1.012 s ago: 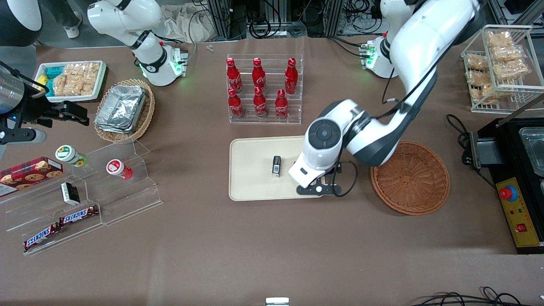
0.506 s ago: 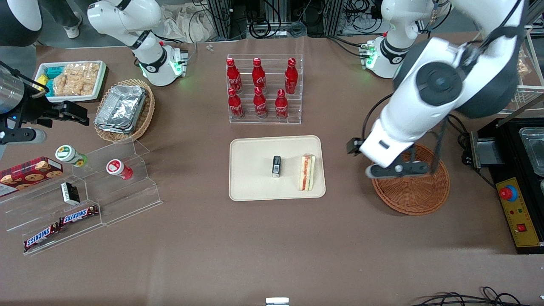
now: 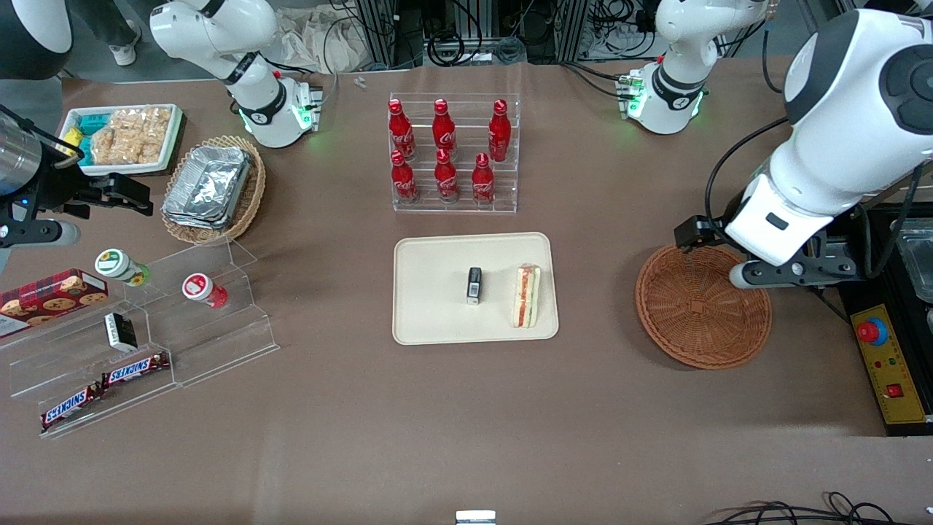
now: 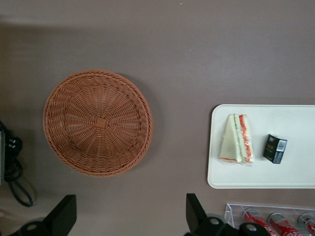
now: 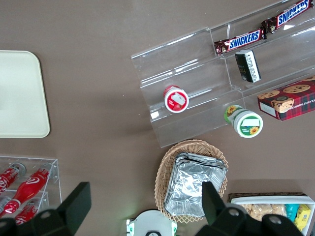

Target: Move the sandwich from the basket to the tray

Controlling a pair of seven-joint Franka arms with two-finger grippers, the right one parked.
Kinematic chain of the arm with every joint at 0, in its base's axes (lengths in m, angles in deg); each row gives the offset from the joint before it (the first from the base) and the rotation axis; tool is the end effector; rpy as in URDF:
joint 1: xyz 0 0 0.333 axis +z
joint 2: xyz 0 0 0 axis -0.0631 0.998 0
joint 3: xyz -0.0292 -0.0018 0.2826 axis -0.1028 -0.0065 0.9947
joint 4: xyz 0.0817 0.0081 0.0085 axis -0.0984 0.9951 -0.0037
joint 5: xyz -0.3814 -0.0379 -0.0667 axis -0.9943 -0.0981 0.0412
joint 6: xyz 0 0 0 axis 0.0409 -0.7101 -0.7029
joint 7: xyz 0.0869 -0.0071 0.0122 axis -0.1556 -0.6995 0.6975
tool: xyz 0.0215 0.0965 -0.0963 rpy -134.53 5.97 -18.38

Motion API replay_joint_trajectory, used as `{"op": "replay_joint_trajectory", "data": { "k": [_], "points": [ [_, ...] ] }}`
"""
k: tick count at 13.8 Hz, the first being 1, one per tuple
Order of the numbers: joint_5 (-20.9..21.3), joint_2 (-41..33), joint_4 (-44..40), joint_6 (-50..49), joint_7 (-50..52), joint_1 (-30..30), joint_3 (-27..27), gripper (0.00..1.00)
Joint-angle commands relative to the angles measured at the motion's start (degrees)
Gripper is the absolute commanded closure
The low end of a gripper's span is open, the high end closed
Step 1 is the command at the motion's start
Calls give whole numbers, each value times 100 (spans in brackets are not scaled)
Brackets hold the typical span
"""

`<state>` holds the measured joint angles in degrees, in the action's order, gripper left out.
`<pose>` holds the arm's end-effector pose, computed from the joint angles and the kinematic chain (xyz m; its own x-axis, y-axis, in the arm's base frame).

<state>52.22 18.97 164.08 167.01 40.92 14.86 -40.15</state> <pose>0.5831 -0.1535 0.5193 0.9991 0.0372 -0.0218 0.0373 -0.9993 0.0050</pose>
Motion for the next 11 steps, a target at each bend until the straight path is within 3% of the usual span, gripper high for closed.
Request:
{"op": "replay_joint_trajectory", "data": {
  "k": [1, 2, 4, 6, 8, 9, 11],
  "points": [
    [-123, -180, 132, -161, -772, 584, -12, 0],
    [-124, -198, 141, -275, -1159, 708, 23, 0],
    [-176, -251, 141, -338, -1688, 300, 774, 0],
    [-648, -417, 141, -329, -2223, -665, 2204, 0],
    [-835, -523, 150, -364, -2804, -1528, 3445, 0],
    [-853, -506, 115, -355, -2841, -1767, 3738, 0],
    [-836, -454, 27, -338, -2894, -1804, 3741, 0]
  ]
}}
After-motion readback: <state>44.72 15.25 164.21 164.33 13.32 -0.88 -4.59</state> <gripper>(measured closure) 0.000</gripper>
